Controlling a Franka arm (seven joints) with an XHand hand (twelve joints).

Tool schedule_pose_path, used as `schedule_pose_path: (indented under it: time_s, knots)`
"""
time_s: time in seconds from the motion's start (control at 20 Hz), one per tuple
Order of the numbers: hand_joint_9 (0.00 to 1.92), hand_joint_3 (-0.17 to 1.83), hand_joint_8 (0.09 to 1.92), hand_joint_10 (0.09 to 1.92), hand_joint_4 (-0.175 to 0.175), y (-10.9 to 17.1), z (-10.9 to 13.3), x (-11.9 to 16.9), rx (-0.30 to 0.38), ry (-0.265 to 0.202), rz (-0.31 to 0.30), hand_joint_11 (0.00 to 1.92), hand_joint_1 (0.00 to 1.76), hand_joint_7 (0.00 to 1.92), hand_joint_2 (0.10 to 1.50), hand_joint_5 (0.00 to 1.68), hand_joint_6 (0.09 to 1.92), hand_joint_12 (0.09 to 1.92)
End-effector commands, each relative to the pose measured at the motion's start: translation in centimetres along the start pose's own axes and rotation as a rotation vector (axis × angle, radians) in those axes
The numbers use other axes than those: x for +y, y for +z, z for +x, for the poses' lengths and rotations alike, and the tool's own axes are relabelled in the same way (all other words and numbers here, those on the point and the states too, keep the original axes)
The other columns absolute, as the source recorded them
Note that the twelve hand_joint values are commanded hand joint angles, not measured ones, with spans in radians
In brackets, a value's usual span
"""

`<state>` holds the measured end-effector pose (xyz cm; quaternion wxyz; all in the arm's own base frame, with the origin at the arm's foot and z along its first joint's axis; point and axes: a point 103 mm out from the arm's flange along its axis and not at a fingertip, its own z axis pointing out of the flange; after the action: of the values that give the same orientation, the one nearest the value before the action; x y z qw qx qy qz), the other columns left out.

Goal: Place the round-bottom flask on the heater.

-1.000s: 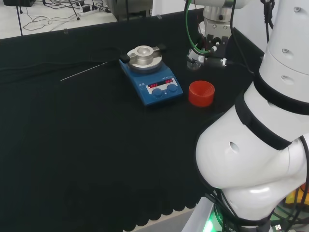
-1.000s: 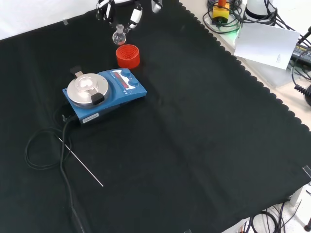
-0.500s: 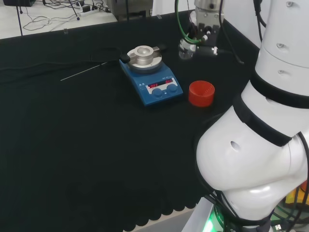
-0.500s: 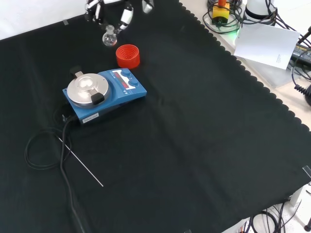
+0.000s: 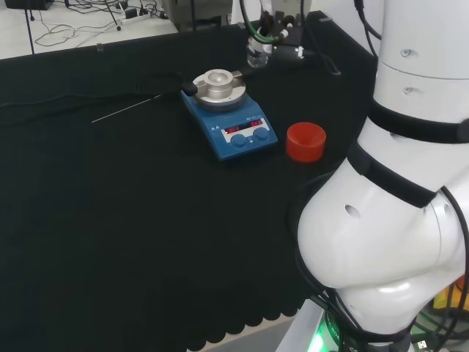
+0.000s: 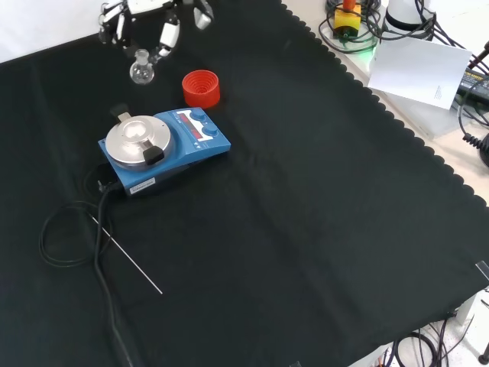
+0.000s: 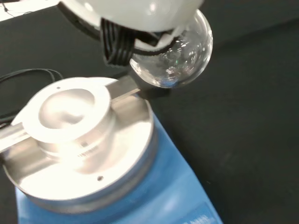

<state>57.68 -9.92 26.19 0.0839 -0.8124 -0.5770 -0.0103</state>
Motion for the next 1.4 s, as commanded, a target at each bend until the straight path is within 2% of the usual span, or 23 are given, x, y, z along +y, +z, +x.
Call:
schedule_pose_path:
  time_s: [0.05,0.55,1.4]
  knots:
    - [0.59,0.76,0.70,0.64,-0.063,1.5,4.2,2.4,0.022,-0.047,0.058,0.13,1.16,0.32,0.65,1.19,0.86,1.41]
    - [0.59,0.76,0.71,0.64,-0.068,2.6,6.7,3.7,0.027,-0.087,0.085,0.13,1.16,0.32,0.64,1.19,0.86,1.41]
    - [0.59,0.77,0.71,0.64,-0.073,5.3,7.4,4.7,0.012,-0.084,0.144,0.13,1.16,0.32,0.64,1.19,0.86,1.41]
